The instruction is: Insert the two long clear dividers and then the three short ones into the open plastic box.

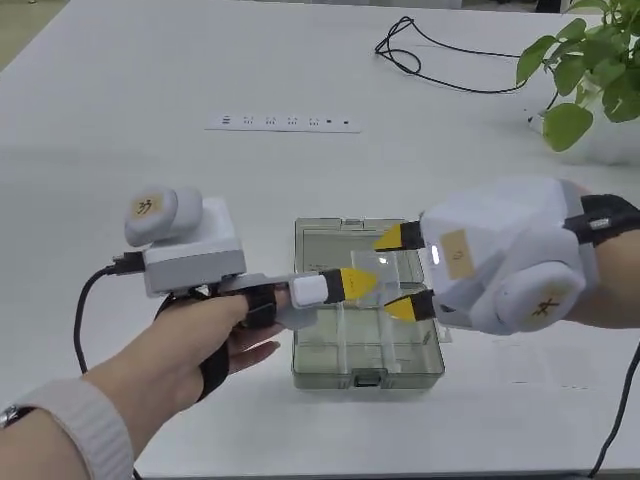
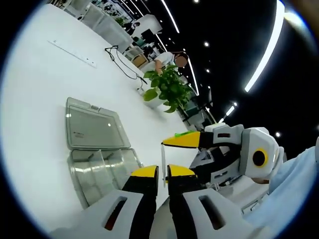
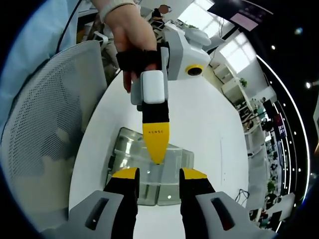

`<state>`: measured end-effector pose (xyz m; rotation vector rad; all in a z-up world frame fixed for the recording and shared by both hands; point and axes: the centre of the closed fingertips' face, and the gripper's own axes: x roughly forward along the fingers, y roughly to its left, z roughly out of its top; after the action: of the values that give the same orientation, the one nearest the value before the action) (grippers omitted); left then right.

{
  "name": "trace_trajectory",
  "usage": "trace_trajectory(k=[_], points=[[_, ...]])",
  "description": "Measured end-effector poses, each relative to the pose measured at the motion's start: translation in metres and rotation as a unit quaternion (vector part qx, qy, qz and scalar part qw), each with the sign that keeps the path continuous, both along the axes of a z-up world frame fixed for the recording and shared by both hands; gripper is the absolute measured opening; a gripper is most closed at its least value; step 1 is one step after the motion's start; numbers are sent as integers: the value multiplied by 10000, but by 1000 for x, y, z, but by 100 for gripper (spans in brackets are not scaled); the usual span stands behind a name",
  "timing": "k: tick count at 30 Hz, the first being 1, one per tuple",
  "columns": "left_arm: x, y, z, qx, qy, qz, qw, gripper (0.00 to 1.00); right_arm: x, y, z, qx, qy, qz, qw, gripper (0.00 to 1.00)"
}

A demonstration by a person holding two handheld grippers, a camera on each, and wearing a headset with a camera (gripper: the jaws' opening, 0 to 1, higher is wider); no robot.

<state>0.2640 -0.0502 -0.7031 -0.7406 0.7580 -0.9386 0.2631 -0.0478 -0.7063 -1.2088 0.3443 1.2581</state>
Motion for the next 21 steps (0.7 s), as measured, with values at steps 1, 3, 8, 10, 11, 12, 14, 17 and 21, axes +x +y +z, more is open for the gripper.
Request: trace_trajectory(k=[1, 3, 8, 10, 11, 12, 14, 17, 21], points=[[-1, 0, 1, -28, 1, -14, 10000, 0, -1, 1, 0, 7, 17, 2, 10000, 32], [-2, 0, 1, -54, 0, -2, 10000, 0, -2, 1, 1, 6, 4, 23, 10000, 32], [-4, 0, 0, -22, -43, -87, 10000, 0, -5, 1, -1, -25, 53, 53, 10000, 32], [-5, -1, 0, -21, -45, -114, 9999, 0, -6, 1, -1, -29, 62, 64, 10000, 32], [-6, -1, 0, -15, -80, -125, 9999, 0, -6, 1, 0, -26, 67, 73, 9999, 32], [-6, -1, 1, -19, -94, -125, 9999, 0, -6, 1, 0, -30, 53, 96, 9999, 33], [-6, -1, 1, -41, -89, -122, 9999, 0, -6, 1, 0, -30, 55, 131, 9999, 33], [-8, -1, -2, 78, -220, -221, 9995, 0, -7, 1, 3, 119, 272, 65, 9995, 40], [-14, -1, -3, 193, -529, -533, 9970, 0, -4, 0, 14, 512, 723, -216, 9958, 42]])
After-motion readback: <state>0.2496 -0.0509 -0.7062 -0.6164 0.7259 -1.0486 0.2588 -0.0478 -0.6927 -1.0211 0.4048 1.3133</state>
